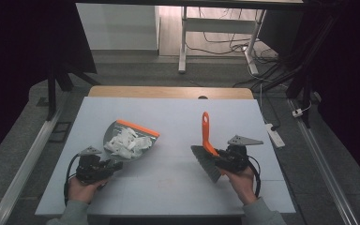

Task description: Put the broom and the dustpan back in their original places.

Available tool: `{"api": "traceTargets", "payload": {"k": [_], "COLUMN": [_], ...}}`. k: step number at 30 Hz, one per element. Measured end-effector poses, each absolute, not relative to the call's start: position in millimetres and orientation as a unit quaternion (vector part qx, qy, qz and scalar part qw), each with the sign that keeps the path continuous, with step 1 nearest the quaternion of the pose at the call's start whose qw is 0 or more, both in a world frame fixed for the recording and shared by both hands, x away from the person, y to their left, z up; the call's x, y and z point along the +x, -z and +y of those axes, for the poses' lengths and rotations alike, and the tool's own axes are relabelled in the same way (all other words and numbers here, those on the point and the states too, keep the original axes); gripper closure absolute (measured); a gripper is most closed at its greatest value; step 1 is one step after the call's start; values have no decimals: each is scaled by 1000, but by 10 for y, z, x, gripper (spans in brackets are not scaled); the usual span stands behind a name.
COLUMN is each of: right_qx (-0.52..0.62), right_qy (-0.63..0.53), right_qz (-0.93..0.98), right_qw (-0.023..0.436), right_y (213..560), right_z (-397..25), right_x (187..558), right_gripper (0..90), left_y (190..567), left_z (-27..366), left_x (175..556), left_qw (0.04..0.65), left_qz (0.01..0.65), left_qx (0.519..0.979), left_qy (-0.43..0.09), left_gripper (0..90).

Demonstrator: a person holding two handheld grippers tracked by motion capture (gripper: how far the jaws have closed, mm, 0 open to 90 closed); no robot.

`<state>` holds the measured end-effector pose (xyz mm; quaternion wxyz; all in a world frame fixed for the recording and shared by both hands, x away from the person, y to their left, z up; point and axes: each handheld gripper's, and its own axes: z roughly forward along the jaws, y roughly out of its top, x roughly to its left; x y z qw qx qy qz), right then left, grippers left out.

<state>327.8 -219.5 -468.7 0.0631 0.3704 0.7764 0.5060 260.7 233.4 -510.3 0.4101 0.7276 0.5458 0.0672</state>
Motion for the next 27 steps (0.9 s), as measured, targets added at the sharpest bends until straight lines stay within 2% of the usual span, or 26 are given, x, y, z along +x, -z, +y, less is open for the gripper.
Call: {"api": "traceTargets", "payload": {"k": [11,27], "right_qx": [376,425], "right_qy": [-502,-460], "right_qz": [777,779], "right_qw": [55,37], "right_y": [4735,4949], "right_z": [-2222,-2286], "right_x": [3253,3505], "right_gripper": [699,697], "left_y": [5206,5391], "left_z": [2394,2368], "left_x": [2690,2800], "left_qw": [400,361], "left_qz": [613,644], "left_qx": [677,670], "left_qy": [-78,-71], "left_gripper": [614,612]}}
